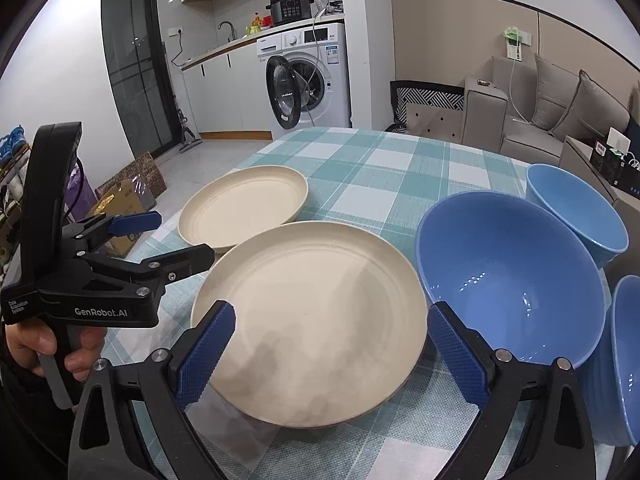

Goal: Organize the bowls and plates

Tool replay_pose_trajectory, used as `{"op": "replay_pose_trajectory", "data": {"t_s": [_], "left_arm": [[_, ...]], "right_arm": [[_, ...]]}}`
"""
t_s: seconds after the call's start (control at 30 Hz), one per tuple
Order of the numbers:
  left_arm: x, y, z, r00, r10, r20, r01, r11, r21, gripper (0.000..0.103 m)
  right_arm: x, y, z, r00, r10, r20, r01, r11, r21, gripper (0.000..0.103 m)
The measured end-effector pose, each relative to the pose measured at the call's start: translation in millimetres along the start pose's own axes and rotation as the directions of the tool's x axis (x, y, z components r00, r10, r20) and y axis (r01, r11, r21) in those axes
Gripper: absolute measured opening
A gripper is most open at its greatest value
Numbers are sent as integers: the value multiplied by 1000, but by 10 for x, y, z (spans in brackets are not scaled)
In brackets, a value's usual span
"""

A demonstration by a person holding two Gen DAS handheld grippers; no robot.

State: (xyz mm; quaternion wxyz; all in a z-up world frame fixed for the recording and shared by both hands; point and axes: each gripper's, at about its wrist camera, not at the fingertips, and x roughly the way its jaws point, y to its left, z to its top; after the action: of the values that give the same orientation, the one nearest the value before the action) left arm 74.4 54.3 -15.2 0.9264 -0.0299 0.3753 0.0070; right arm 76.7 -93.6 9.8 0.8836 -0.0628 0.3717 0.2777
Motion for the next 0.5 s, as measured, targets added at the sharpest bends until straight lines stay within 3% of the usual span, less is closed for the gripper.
{"op": "replay_pose_trajectory", "data": {"t_s": [0.13, 0.27, 0.5], "left_arm": [[-46, 27, 16, 1000, 9, 11, -8, 1000, -7, 103], [-85, 87, 31, 1000, 21, 20, -20, 1000, -24, 103], [-137, 170, 64, 999, 37, 35, -35, 999, -40, 103]], "right_arm": [[-51, -14, 20, 1000, 6, 13, -6, 1000, 12, 101], [-45, -47, 34, 997, 74, 5, -75, 995, 60, 102], [-78, -95, 82, 999, 54, 10, -54, 996, 75, 102]]}}
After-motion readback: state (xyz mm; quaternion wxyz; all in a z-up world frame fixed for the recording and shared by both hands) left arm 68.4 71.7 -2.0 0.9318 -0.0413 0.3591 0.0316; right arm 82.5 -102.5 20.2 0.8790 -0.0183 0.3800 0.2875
